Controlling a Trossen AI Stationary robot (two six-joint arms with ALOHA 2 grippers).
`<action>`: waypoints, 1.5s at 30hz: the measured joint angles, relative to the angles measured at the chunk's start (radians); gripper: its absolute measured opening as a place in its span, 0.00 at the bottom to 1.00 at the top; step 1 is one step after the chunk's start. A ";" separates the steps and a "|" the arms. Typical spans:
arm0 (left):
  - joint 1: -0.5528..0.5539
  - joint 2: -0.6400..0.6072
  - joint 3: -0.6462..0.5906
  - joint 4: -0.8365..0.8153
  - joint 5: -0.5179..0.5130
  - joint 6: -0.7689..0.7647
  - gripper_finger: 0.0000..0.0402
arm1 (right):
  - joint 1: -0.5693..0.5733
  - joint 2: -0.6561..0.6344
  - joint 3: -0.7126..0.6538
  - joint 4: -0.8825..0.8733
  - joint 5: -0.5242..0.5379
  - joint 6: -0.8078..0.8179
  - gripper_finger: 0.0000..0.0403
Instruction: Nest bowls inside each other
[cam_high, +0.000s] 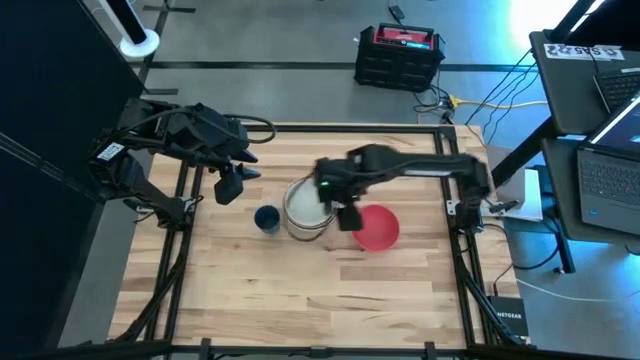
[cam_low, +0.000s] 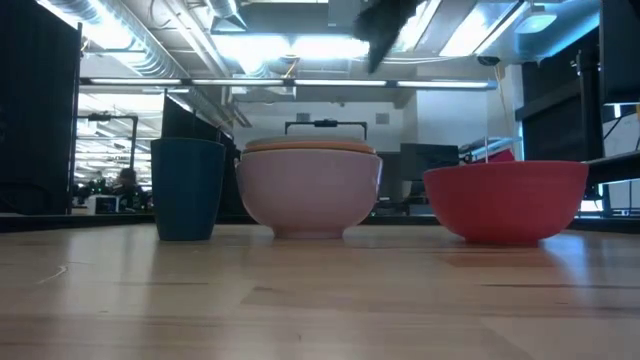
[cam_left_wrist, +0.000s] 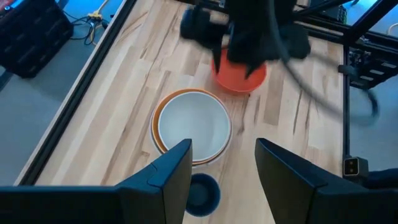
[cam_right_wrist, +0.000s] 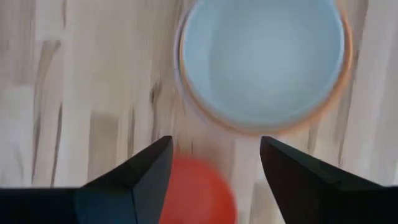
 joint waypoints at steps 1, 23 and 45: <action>0.000 0.000 0.000 -0.001 0.000 0.000 0.40 | 0.001 -0.047 -0.069 0.002 0.000 0.000 0.57; -0.006 0.000 0.000 -0.001 0.000 0.021 0.40 | -0.166 -0.392 -0.923 0.434 -0.045 0.073 0.54; -0.006 0.000 0.000 0.000 0.000 -0.008 0.40 | -0.208 -0.340 -0.640 0.143 -0.106 0.070 0.00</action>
